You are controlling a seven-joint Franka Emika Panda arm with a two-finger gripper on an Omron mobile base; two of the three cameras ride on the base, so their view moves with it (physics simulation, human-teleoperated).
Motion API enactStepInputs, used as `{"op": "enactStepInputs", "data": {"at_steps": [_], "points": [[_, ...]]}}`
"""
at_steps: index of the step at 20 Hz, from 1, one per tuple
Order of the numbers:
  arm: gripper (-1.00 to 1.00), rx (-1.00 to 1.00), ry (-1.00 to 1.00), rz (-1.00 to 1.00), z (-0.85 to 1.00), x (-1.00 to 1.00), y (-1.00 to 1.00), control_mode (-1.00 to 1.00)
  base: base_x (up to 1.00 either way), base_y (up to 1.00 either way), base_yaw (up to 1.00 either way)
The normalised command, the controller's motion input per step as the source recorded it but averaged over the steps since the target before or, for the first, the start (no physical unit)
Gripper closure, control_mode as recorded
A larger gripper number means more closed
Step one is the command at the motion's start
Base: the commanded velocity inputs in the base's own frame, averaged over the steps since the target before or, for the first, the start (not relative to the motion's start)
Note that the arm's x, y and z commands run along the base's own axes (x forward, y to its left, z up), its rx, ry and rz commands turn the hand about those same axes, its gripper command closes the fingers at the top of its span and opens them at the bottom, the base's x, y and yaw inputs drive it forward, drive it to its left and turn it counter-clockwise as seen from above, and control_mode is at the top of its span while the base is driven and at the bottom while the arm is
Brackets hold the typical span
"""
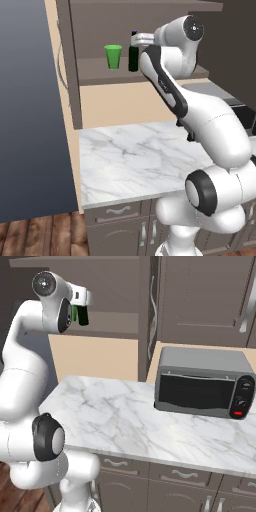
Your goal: Open the cabinet directly in front. Then move the beer and the cup to the dining counter with the candle on it.
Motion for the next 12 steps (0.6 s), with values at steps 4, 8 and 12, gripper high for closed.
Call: {"op": "enactStepInputs", "data": {"at_steps": [4,8,12], "points": [[-1.00,0.00,0.00,0.00,0.00,0.08,0.00,-1.00,0.00,0.00,0.00],[-1.00,0.00,0.00,0.00,0.00,0.21,0.00,-1.00,0.00,0.00,0.00],[-1.00,0.00,0.00,0.00,0.00,0.21,0.00,-1.00,0.00,0.00,0.00]]}}
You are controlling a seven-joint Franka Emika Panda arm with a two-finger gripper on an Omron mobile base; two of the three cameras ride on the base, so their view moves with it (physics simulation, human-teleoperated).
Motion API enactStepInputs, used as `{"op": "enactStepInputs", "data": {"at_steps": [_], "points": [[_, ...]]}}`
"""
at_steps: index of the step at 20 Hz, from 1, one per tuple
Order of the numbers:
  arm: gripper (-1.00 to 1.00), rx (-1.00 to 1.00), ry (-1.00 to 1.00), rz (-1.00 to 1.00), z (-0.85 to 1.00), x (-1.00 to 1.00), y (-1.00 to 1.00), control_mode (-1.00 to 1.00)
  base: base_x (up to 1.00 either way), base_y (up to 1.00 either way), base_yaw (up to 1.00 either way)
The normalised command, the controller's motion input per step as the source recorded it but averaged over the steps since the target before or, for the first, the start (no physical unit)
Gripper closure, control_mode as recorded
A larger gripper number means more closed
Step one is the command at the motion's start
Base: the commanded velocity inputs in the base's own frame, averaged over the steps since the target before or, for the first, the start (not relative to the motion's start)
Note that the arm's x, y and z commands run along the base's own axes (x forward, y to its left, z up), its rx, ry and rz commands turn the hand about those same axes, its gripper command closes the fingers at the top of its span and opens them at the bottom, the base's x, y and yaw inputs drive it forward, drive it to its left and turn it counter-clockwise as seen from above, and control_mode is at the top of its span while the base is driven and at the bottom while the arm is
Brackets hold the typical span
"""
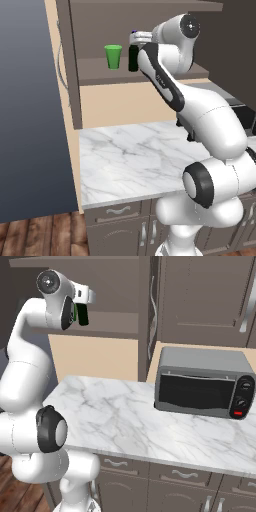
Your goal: Open the cabinet directly in front. Then move the beer and the cup to the dining counter with the candle on it.
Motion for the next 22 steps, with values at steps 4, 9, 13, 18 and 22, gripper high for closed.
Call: {"op": "enactStepInputs", "data": {"at_steps": [4,9,13,18,22], "points": [[-1.00,0.00,0.00,0.00,0.00,0.23,0.05,-1.00,0.00,0.00,0.00],[-1.00,0.00,0.00,0.00,0.00,0.20,0.15,-1.00,0.00,0.00,0.00],[-1.00,0.00,0.00,0.00,0.00,0.23,0.14,-1.00,0.00,0.00,0.00],[-1.00,-0.01,0.00,0.00,0.00,0.25,0.05,-1.00,0.00,0.00,0.00],[-1.00,-0.01,0.02,0.00,0.00,0.34,0.11,-1.00,0.00,0.00,0.00]]}}
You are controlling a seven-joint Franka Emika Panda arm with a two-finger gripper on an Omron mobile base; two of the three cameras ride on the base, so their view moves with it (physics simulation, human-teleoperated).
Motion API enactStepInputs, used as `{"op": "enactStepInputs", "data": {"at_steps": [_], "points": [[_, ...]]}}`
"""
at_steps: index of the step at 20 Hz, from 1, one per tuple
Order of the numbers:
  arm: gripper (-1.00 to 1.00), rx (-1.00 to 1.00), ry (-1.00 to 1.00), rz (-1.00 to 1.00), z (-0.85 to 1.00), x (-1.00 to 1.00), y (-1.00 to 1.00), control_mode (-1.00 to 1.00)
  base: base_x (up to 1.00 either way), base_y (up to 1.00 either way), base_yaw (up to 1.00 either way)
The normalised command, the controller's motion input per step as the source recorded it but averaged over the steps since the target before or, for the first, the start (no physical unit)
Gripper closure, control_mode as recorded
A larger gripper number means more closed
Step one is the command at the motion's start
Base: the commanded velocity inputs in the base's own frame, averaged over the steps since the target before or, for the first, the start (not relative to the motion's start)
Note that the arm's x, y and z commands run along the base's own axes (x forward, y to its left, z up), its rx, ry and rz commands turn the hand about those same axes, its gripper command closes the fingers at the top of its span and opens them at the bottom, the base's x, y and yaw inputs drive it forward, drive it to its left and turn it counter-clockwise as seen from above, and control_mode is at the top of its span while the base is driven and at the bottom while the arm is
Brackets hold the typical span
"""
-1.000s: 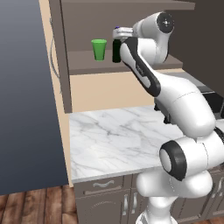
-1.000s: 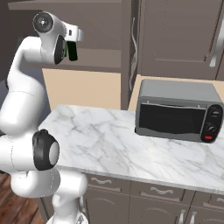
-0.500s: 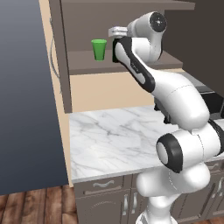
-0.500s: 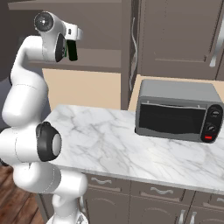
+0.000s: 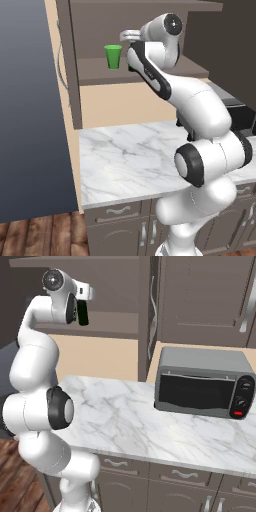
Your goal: Open the cabinet directly in front. Then move the beer and the cup to the dining counter with the candle on it.
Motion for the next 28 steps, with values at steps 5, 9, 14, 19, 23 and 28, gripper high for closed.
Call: {"op": "enactStepInputs", "data": {"at_steps": [5,9,14,19,23,28], "points": [[-1.00,-0.01,0.03,0.00,0.00,0.33,0.11,-1.00,0.00,0.00,0.00],[-1.00,-0.02,0.01,0.00,0.00,0.30,0.02,-1.00,0.00,0.00,0.00],[-1.00,0.00,0.01,0.00,0.00,0.24,0.00,-1.00,0.00,0.00,0.00],[-1.00,-0.02,0.00,0.00,0.00,0.14,0.00,-1.00,0.00,0.00,0.00],[-1.00,-0.02,0.00,0.00,0.00,0.16,0.00,-1.00,0.00,0.00,0.00],[-1.00,-0.01,0.00,0.00,0.00,0.14,0.00,-1.00,0.00,0.00,0.00]]}}
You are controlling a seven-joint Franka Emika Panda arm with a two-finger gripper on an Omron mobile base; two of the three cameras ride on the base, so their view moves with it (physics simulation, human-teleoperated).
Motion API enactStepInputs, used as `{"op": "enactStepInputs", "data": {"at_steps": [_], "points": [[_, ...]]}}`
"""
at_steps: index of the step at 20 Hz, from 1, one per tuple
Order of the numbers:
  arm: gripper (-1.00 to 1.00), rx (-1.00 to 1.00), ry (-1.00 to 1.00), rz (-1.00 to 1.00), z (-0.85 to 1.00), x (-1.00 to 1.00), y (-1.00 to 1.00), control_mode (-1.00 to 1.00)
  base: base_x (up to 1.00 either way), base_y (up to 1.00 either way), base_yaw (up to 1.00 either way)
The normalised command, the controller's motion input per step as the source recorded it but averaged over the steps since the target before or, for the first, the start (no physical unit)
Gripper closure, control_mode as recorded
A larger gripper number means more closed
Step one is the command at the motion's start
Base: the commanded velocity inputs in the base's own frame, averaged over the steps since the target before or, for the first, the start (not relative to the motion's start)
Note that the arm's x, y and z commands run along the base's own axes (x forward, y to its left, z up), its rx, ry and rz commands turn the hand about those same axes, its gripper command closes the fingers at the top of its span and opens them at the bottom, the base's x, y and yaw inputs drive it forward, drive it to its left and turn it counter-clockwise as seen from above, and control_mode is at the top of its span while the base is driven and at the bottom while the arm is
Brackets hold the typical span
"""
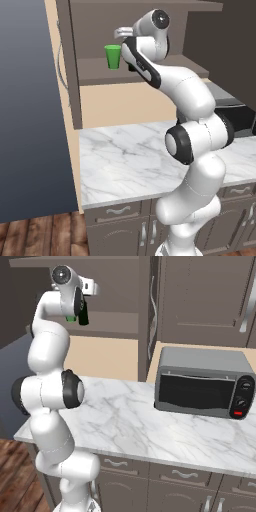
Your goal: Open the cabinet directly in front. Then move the beer and the cup to the dining counter with the candle on it.
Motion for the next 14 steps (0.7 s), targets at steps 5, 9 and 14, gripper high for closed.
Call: {"op": "enactStepInputs", "data": {"at_steps": [5,9,14], "points": [[1.00,0.00,0.00,0.00,0.00,0.00,0.00,-1.00,0.00,0.00,0.00],[1.00,0.00,0.00,0.00,0.00,0.00,0.00,-1.00,0.00,0.00,0.00],[1.00,0.00,0.00,0.00,0.00,0.00,0.00,-1.00,0.00,0.00,0.00]]}}
